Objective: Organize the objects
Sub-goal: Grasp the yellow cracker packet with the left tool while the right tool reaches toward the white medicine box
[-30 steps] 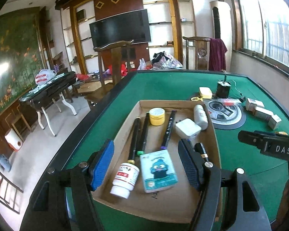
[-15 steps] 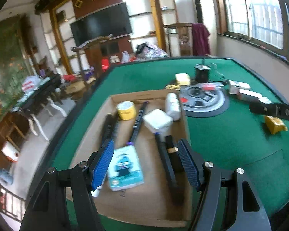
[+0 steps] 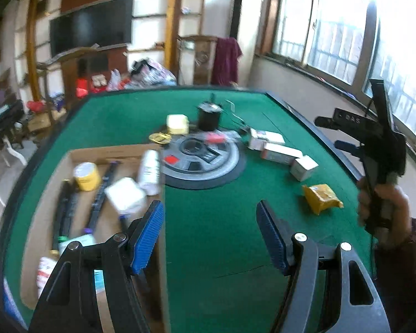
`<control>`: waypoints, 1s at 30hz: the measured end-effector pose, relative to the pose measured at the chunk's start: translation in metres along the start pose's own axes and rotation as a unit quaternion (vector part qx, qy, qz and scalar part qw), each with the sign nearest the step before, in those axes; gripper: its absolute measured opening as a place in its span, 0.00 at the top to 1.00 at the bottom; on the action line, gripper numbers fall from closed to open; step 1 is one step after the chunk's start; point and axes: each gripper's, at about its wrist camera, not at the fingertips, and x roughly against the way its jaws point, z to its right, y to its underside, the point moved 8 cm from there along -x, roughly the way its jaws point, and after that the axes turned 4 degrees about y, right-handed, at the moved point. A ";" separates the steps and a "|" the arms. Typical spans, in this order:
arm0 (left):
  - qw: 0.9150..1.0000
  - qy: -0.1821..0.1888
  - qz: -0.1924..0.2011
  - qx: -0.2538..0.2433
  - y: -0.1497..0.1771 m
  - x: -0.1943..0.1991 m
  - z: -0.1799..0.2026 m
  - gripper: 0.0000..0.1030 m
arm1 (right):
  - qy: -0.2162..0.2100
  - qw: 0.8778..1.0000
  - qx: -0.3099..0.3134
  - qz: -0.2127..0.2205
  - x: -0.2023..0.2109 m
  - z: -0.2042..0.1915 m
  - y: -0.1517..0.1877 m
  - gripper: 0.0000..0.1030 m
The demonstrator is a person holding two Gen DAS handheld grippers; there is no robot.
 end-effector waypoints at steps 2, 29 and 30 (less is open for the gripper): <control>1.000 0.016 -0.017 0.005 -0.003 -0.013 0.012 0.39 | -0.006 1.000 -0.027 -0.004 -0.006 0.017 -0.003 0.17; 0.938 0.123 -0.078 -0.316 0.026 -0.168 0.222 0.39 | -0.018 0.984 -0.174 -0.040 -0.022 0.102 -0.006 0.17; 0.940 0.126 -0.083 -0.306 0.024 -0.169 0.221 0.39 | -0.019 0.984 -0.170 -0.041 -0.022 0.100 -0.005 0.17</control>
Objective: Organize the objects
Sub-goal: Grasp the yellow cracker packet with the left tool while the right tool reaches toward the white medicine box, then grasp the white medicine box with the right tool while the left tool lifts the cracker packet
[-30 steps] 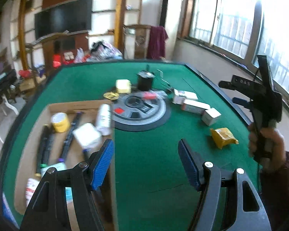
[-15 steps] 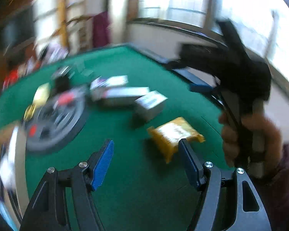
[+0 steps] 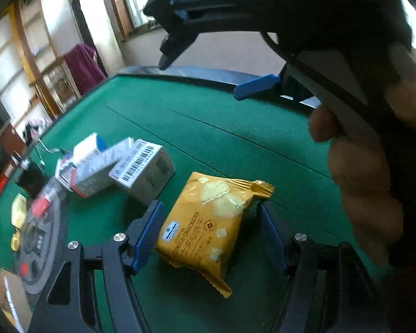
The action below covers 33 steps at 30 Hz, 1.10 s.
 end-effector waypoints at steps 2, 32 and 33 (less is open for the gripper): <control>1.000 0.008 -0.007 0.021 -0.001 0.001 -0.003 0.40 | 0.001 1.000 0.008 -0.002 -0.002 -0.004 0.002 0.17; 0.966 -0.040 0.045 0.253 0.109 0.142 -0.087 0.63 | 0.078 0.964 0.246 -0.058 -0.052 -0.057 0.078 0.17; 0.964 -0.041 0.044 0.260 0.114 0.143 -0.090 0.63 | 0.083 0.962 0.254 -0.054 -0.052 -0.057 0.079 0.17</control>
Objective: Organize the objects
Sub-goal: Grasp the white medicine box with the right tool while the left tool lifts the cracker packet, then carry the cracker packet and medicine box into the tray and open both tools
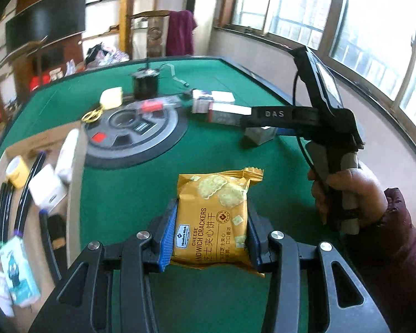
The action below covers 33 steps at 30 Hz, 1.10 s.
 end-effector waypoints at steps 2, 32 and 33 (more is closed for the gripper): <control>1.000 -0.003 0.001 0.010 0.004 0.003 -0.009 0.63 | 0.012 1.000 0.014 0.005 0.000 -0.002 0.000 0.17; 0.969 -0.110 0.116 0.190 0.062 0.143 -0.203 0.63 | -0.089 0.995 0.040 0.016 0.057 -0.113 0.036 0.56; 0.968 -0.112 0.113 0.193 0.062 0.140 -0.207 0.63 | -0.102 0.993 0.053 0.013 0.061 -0.130 0.041 0.56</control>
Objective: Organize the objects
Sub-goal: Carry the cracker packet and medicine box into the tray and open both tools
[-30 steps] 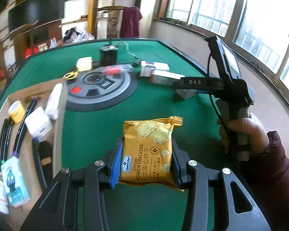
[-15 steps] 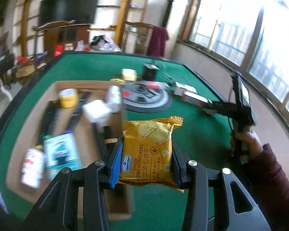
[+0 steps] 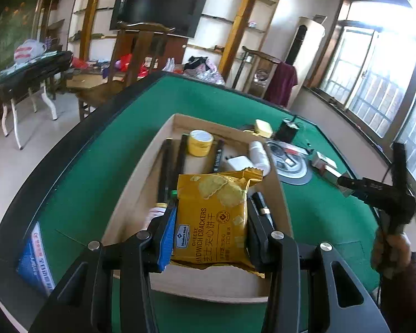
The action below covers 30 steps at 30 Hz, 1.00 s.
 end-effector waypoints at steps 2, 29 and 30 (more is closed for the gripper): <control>1.000 -0.003 -0.005 0.000 -0.002 -0.006 -0.004 0.63 | -0.022 0.999 0.022 -0.008 0.000 -0.030 0.008 0.56; 0.994 -0.029 -0.106 -0.028 -0.036 -0.125 -0.004 0.63 | -0.097 0.964 0.218 -0.117 -0.061 -0.216 0.119 0.55; 0.993 -0.028 -0.108 -0.025 -0.036 -0.126 -0.005 0.63 | -0.093 0.963 0.222 -0.117 -0.063 -0.217 0.120 0.55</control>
